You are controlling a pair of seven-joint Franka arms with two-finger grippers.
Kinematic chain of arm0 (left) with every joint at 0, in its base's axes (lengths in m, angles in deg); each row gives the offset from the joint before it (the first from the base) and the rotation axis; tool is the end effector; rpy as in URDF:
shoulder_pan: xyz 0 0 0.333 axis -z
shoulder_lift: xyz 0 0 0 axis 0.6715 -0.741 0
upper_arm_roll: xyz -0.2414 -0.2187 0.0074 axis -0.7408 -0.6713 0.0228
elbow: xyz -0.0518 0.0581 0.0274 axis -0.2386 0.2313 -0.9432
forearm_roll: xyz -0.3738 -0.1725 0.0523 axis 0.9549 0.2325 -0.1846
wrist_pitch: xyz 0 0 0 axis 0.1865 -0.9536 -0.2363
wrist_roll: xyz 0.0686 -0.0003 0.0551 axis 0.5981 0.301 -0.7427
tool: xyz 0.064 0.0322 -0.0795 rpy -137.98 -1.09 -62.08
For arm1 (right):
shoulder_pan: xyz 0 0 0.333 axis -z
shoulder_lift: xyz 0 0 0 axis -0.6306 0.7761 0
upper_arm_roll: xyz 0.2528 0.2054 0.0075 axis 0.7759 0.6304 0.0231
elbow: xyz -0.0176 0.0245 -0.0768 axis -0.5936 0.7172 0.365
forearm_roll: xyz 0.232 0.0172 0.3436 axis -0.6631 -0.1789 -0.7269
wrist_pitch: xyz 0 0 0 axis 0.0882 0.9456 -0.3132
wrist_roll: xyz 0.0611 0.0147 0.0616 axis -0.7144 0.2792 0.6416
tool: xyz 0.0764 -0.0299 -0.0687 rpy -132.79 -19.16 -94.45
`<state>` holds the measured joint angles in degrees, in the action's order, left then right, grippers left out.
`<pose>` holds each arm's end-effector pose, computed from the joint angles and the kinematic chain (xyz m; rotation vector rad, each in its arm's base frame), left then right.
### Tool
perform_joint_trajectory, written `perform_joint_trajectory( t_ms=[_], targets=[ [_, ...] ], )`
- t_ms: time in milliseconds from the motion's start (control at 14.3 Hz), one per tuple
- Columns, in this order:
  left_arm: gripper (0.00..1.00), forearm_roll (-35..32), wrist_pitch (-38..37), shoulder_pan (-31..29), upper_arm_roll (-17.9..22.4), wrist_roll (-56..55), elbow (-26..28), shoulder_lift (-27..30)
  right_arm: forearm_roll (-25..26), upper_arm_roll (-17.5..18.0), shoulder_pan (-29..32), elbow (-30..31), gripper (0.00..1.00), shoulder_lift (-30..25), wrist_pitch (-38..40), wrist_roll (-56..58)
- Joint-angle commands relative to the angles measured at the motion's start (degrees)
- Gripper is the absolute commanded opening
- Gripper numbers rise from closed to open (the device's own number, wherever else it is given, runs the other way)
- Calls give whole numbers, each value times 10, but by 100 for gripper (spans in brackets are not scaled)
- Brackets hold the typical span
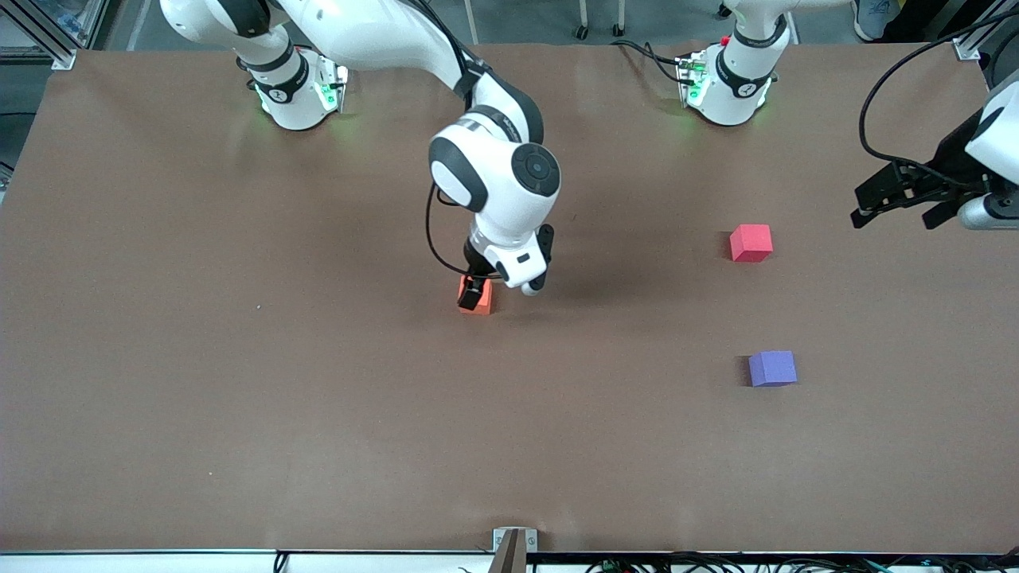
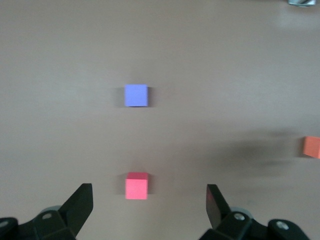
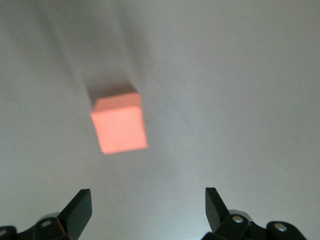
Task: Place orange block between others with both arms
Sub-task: 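Release the cube with the right gripper while the left gripper reaches it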
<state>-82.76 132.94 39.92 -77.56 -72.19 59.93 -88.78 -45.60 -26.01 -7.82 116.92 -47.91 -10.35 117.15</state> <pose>0.5824 -0.0561 0.6425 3.0499 -0.0006 0.1018 0.5638 0.5054 0.3646 2.2517 1.7157 -0.1895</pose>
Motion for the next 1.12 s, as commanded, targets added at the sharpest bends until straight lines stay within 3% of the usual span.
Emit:
perform_joint_trajectory(
  t_ms=[0,70,210,419,629,769,1048],
  targets=[
    [100,21,-2,17,-5,-5,-3,-22,-22,6,82,11,100,-55,8,0],
    [100,21,2,36,-11,-13,-5,-36,-20,-5,95,11,100,-61,8,-20],
    [100,19,12,73,-13,-61,-8,-61,-23,-61,107,11,100,-63,0,-111],
    [100,19,53,147,-13,-160,-23,-108,-24,-98,110,9,100,-66,3,-232],
    [100,17,114,225,-12,-245,-23,-154,-65,-103,144,10,100,-92,8,-351],
    [100,13,167,276,-12,-318,-26,-198,-82,-103,184,10,100,-111,15,-370],
    [100,-37,243,355,-8,-451,-104,-309,-96,-103,282,9,100,-147,15,-368]
  ],
)
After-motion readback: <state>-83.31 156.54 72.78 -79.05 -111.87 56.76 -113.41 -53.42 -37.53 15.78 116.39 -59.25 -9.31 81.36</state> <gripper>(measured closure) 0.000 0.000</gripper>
